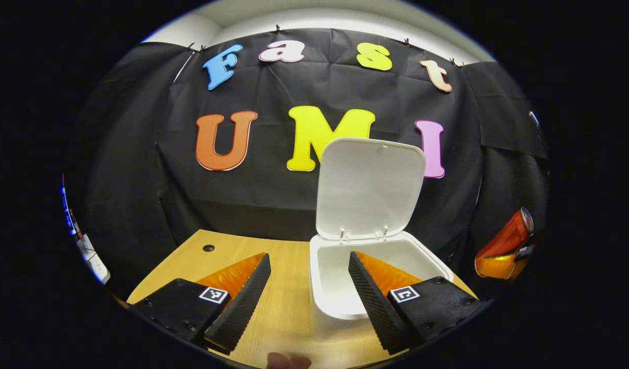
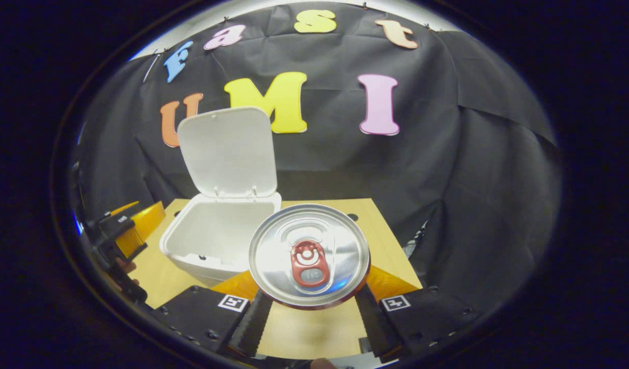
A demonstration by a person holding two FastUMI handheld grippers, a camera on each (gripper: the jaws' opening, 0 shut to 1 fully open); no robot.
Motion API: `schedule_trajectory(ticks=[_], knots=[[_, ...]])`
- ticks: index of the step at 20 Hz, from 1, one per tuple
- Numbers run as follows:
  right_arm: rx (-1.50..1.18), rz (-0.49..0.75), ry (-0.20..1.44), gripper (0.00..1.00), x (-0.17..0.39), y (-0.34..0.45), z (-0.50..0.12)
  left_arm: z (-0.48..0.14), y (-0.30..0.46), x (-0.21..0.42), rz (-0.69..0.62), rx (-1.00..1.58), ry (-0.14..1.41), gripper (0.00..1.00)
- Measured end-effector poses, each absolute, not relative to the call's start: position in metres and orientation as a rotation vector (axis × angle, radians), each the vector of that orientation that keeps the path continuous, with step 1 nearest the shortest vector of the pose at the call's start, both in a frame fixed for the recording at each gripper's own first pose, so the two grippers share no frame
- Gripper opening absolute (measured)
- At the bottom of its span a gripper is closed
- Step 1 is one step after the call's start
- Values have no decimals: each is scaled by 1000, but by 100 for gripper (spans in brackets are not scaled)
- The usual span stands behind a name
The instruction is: Press the lid of the desktop garbage bin to open it, pick up the crumpled paper on the desktop and throw it into the bin, then pick up the pop can on the desktop and drop it into the bin, and finally close the garbage bin lid.
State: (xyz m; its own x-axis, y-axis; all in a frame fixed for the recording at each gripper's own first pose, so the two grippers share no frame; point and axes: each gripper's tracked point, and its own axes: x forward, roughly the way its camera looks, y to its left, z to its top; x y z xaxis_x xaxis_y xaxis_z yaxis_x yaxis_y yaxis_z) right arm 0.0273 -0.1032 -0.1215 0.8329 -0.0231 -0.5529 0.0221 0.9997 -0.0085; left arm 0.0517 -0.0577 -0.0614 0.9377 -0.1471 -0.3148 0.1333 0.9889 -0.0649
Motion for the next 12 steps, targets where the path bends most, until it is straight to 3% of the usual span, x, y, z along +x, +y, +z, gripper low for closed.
schedule_trajectory(ticks=[6,12], knots=[[-63,120,551,78,67,-38,-91,-49,-7,26,-64,-31,285,98],[-64,198,642,79,90,14,-116,-39,19,-2,-27,-20,262,98]])
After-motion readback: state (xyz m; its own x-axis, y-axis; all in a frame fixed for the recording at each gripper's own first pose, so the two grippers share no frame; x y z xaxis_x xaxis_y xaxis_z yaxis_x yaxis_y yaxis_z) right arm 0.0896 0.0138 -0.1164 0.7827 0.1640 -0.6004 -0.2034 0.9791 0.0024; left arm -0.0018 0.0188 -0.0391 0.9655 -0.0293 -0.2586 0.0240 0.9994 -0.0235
